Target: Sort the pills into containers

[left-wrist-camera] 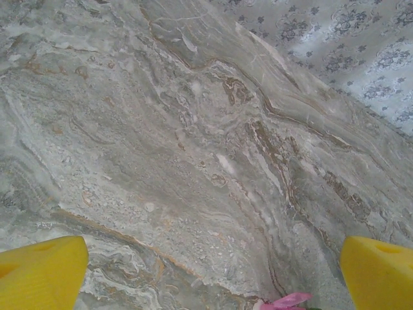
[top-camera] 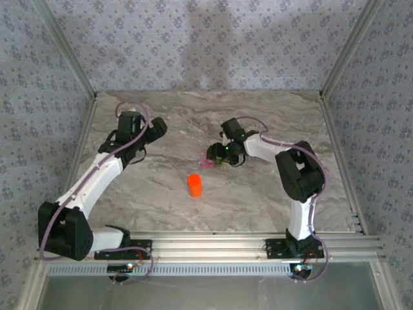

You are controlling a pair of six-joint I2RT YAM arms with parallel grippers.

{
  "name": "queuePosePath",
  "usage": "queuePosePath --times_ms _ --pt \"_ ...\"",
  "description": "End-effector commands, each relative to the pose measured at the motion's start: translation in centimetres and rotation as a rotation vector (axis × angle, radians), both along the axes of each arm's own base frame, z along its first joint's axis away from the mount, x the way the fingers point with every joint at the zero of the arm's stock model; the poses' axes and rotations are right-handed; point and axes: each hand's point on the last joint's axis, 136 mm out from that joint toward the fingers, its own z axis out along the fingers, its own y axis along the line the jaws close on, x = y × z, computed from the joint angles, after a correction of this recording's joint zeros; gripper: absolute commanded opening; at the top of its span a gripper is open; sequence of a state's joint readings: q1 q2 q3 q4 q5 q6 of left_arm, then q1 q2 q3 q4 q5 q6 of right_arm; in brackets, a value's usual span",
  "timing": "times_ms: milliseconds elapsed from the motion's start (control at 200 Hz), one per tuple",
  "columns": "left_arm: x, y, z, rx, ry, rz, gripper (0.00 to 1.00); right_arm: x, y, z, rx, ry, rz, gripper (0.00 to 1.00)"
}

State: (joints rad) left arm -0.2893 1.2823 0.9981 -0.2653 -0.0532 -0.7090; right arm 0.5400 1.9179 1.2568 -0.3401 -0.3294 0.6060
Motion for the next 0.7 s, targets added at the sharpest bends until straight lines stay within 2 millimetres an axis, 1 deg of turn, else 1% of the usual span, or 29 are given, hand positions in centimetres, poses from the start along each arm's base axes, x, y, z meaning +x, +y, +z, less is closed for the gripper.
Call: queuePosePath --times_ms 0,95,175,235,320,420,430,495,540,595,695 --pt "-0.3 0.1 1.0 -0.031 -0.025 -0.002 1.0 -0.7 -0.3 1.2 -0.005 -0.01 -0.012 0.69" --pt "-0.3 0.1 0.9 -0.038 -0.02 -0.004 1.0 -0.7 -0.5 2.0 -0.009 -0.027 -0.018 0.71" --pt "-0.3 0.3 0.9 -0.041 -0.017 0.001 1.0 -0.8 -1.1 3.2 -0.026 -0.058 -0.03 0.72" --pt "-0.4 0.6 0.8 -0.051 -0.009 0.009 1.0 -1.0 -1.6 4.7 -0.037 -0.098 -0.031 0.73" --pt "-0.7 1.3 0.5 -0.111 0.011 0.032 1.0 -1.6 -1.7 7.9 -0.065 -0.175 -0.009 0.73" --pt "-1.5 2.4 -0.6 -0.213 0.057 0.072 1.0 -3.5 -1.0 11.2 -0.126 -0.254 0.107 0.75" --pt "-1.6 2.5 -0.8 -0.225 0.064 0.074 1.0 -4.1 -1.0 11.3 -0.139 -0.247 0.122 0.76" --pt "-2.2 3.2 -1.7 -0.298 0.103 0.1 1.0 -5.8 -0.3 12.5 -0.184 -0.266 0.213 0.79" --pt "-2.6 3.4 -2.3 -0.357 0.126 0.109 1.0 -6.9 0.3 13.0 -0.217 -0.273 0.272 0.8" --pt "-2.9 3.7 -2.9 -0.425 0.144 0.123 1.0 -8.2 1.1 13.1 -0.254 -0.273 0.341 0.82" --pt "-3.4 4.0 -3.6 -0.509 0.159 0.144 1.0 -9.9 2.6 12.5 -0.335 -0.272 0.443 0.83"
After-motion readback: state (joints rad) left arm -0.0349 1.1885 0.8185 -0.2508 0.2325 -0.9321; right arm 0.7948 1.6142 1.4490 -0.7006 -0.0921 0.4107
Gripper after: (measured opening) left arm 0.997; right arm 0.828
